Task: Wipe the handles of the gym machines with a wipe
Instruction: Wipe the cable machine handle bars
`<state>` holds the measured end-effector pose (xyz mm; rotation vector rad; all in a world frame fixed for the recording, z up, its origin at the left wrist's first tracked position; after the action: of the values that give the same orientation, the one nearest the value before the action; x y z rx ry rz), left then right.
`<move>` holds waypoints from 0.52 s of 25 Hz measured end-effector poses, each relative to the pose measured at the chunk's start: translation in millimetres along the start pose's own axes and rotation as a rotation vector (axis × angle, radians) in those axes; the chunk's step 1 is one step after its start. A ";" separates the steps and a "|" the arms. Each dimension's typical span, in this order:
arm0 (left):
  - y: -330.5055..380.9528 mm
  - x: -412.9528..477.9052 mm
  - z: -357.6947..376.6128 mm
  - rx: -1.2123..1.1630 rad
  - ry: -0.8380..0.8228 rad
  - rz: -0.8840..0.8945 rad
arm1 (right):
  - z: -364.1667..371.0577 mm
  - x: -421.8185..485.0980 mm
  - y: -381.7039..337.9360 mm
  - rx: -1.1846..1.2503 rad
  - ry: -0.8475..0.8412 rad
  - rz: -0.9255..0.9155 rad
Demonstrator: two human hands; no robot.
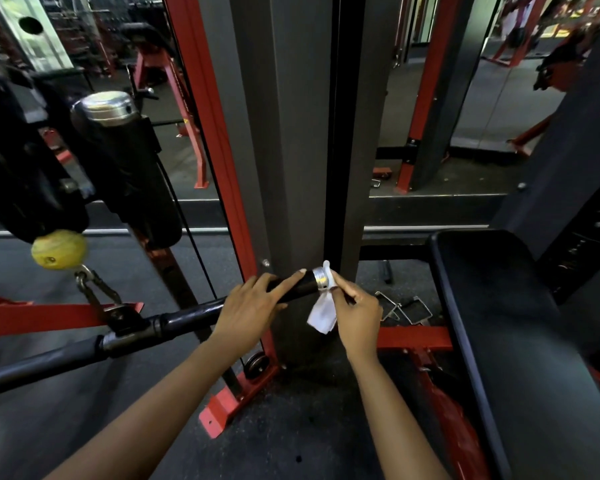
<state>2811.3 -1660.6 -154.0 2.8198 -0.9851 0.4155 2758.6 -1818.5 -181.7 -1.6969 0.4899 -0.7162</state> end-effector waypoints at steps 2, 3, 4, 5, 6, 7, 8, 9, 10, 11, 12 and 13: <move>-5.4 -3.1 1.4 0.012 0.014 0.011 | 0.4 7.2 -1.7 -0.031 -0.068 0.017; -6.8 -5.8 3.4 0.034 0.051 0.043 | -0.4 8.2 0.2 -0.047 -0.101 0.036; -8.0 -9.0 5.3 0.063 0.091 0.070 | -2.7 6.7 2.3 -0.056 -0.127 0.042; -9.0 -11.0 6.9 0.086 0.118 0.083 | -5.1 3.3 2.8 -0.062 -0.140 0.023; -10.3 -13.1 9.0 0.095 0.121 0.091 | -6.8 -0.9 0.7 -0.060 -0.149 -0.018; -12.0 -14.9 10.5 0.091 0.117 0.101 | -7.2 -3.6 -3.0 -0.048 -0.154 -0.069; -13.1 -16.7 11.2 0.096 0.117 0.116 | -5.6 -4.2 -7.3 -0.028 -0.160 -0.113; -13.1 -18.3 11.4 0.113 0.121 0.131 | -2.5 -3.2 -10.7 -0.012 -0.168 -0.139; -12.5 -20.4 11.8 0.133 0.119 0.137 | 0.5 -1.8 -12.3 -0.012 -0.174 -0.139; -12.1 -22.2 11.8 0.143 0.119 0.138 | 3.1 -1.3 -11.5 -0.023 -0.169 -0.111; -12.5 -23.3 11.2 0.137 0.112 0.131 | 4.3 -2.1 -8.0 -0.043 -0.161 -0.068; -13.1 -23.9 10.6 0.116 0.089 0.117 | 3.5 -5.0 -3.4 -0.058 -0.153 -0.027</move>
<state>2803.9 -1638.5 -171.6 2.8245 -1.1458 0.6255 2757.2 -1811.9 -180.0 -1.7997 0.3845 -0.5908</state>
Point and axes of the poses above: each hand's wrist, its own x-axis towards the middle knuckle, its own z-axis out of the palm, y = z × x, the point moved 2 cm from there along x, towards the middle knuckle, and after that the axes turned 3 degrees about y, right-handed, at the moved point
